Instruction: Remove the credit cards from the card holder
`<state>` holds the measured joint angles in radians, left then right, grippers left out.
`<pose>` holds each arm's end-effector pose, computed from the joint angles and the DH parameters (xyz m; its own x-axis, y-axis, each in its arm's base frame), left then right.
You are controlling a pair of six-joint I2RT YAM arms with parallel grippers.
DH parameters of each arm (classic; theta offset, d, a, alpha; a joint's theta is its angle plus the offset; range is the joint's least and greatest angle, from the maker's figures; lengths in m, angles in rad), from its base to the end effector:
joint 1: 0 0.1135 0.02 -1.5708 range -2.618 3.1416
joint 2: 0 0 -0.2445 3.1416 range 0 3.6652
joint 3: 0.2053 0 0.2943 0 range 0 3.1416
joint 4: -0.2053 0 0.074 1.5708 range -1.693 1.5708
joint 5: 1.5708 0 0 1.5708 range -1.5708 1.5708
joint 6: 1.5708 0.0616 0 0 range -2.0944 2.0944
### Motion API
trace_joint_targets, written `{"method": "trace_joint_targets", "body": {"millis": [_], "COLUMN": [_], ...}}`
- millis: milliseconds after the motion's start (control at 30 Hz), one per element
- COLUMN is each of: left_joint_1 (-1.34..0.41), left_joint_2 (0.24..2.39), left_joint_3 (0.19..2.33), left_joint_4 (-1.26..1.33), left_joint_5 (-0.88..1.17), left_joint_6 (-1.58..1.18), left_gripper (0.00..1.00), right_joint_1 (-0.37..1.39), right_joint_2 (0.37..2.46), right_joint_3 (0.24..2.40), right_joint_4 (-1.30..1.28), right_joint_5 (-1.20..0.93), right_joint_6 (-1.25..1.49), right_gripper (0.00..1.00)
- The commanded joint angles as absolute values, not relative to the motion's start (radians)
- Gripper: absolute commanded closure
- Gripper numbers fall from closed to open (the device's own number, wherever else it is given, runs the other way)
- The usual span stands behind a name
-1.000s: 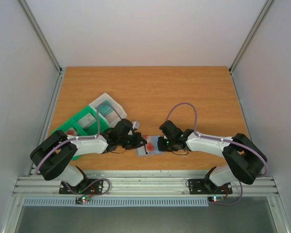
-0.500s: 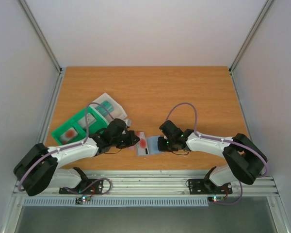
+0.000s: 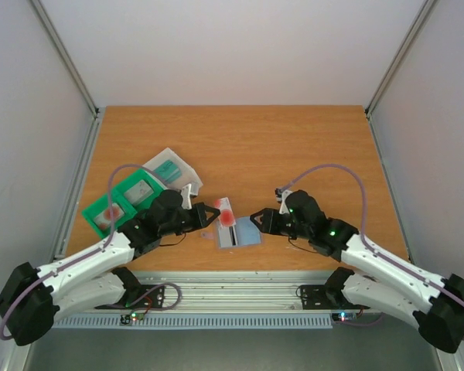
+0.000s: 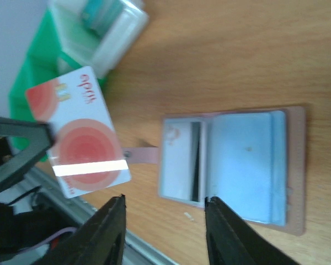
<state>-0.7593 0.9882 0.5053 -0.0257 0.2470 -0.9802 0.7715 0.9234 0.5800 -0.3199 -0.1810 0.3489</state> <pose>0.1966 -0.2073 0.1719 -0.8798 -0.2754 -0.3875 0.1646 0.5882 -0.7918 0.1859 0.1963 0.1851 -0.6840 -0.1962 -0.7026 -0.5892 0.7165 0.3735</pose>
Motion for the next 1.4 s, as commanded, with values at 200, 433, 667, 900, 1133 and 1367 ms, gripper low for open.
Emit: {"method": "trace_joint_targets", "body": {"millis": [200, 433, 667, 900, 1133, 1367], "left_joint_1": [-0.759, -0.763, -0.764, -0.764, -0.765, -0.764], "left_joint_2": [0.865, 0.860, 0.867, 0.832, 0.870, 0.877], "left_joint_3": [0.484, 0.472, 0.470, 0.457, 0.440, 0.434], "left_joint_4": [0.174, 0.290, 0.335, 0.335, 0.468, 0.492], "left_joint_5": [0.351, 0.424, 0.480, 0.510, 0.536, 0.549], "left_joint_6": [-1.035, -1.072, -1.076, -1.043, -1.085, -1.098], "left_gripper": [1.00, 1.00, 1.00, 1.00, 1.00, 0.99], "right_joint_1": [0.771, 0.772, 0.771, 0.772, 0.772, 0.771], "right_joint_2": [0.758, 0.830, 0.843, 0.810, 0.831, 0.819], "right_joint_3": [0.553, 0.582, 0.592, 0.674, 0.676, 0.690], "right_joint_4": [-0.191, -0.116, -0.100, -0.242, -0.173, -0.181], "right_joint_5": [-0.294, -0.382, -0.422, -0.473, -0.524, -0.562], "right_joint_6": [0.578, 0.633, 0.587, 0.477, 0.535, 0.482], "right_gripper": [0.35, 0.32, 0.46, 0.47, 0.41, 0.80]}}
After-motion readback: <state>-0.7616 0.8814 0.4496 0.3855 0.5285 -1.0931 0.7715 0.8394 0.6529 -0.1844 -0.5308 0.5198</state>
